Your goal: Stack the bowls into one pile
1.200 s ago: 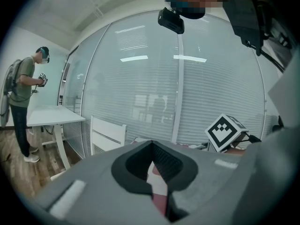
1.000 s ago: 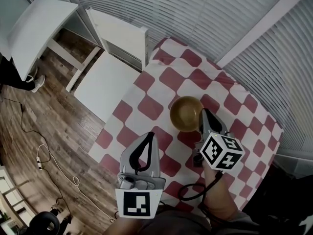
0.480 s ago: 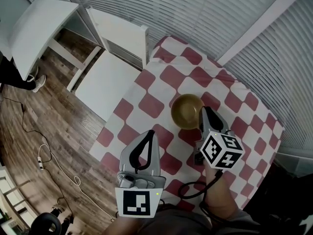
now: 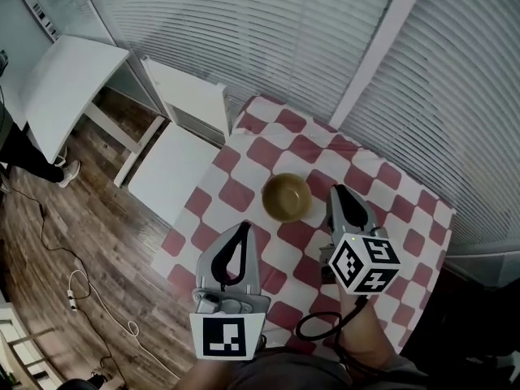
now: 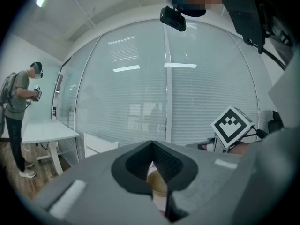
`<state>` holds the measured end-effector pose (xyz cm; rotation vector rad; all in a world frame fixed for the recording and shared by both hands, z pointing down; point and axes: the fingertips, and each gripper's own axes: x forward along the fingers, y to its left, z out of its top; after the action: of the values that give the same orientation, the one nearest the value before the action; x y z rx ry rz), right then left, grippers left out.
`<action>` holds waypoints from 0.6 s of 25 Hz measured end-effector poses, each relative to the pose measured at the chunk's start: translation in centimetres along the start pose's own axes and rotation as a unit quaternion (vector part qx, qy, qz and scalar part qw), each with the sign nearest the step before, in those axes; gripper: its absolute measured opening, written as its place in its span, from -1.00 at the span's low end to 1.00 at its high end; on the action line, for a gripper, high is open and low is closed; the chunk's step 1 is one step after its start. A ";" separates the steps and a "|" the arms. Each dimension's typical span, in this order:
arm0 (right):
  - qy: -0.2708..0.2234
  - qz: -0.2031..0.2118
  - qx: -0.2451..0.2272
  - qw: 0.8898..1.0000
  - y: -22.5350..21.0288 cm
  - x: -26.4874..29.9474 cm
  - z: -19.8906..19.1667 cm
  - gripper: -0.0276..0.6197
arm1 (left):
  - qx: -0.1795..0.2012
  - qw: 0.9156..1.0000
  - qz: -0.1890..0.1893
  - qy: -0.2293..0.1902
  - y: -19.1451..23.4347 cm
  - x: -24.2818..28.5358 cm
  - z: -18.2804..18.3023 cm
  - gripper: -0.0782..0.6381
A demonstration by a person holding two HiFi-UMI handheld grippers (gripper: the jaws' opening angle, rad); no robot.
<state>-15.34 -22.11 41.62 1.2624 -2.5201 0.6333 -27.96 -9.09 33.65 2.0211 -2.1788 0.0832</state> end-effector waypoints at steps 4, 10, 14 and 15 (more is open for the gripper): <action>-0.041 0.022 -0.010 0.999 1.2 -3.5 3.7 -0.74 | 0.020 0.999 -0.013 -0.027 -2.4 -1.1 3.1 -0.78; -0.106 0.045 -0.048 0.992 3.3 -8.9 9.0 -0.80 | 0.054 0.996 -0.025 -0.074 -5.3 -2.3 8.0 -0.78; -0.132 0.051 -0.073 0.987 4.4 -12.1 10.4 -0.83 | 0.068 0.992 -0.027 -0.107 -6.6 -3.1 11.1 -0.78; -0.136 0.053 -0.077 0.986 4.7 -12.7 10.4 -0.83 | 0.072 0.991 -0.026 -0.111 -6.8 -3.3 11.6 -0.78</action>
<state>-11.90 -15.87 26.15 1.2378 -2.8100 0.2947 -21.95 -8.20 21.24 2.2638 -2.3079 0.0099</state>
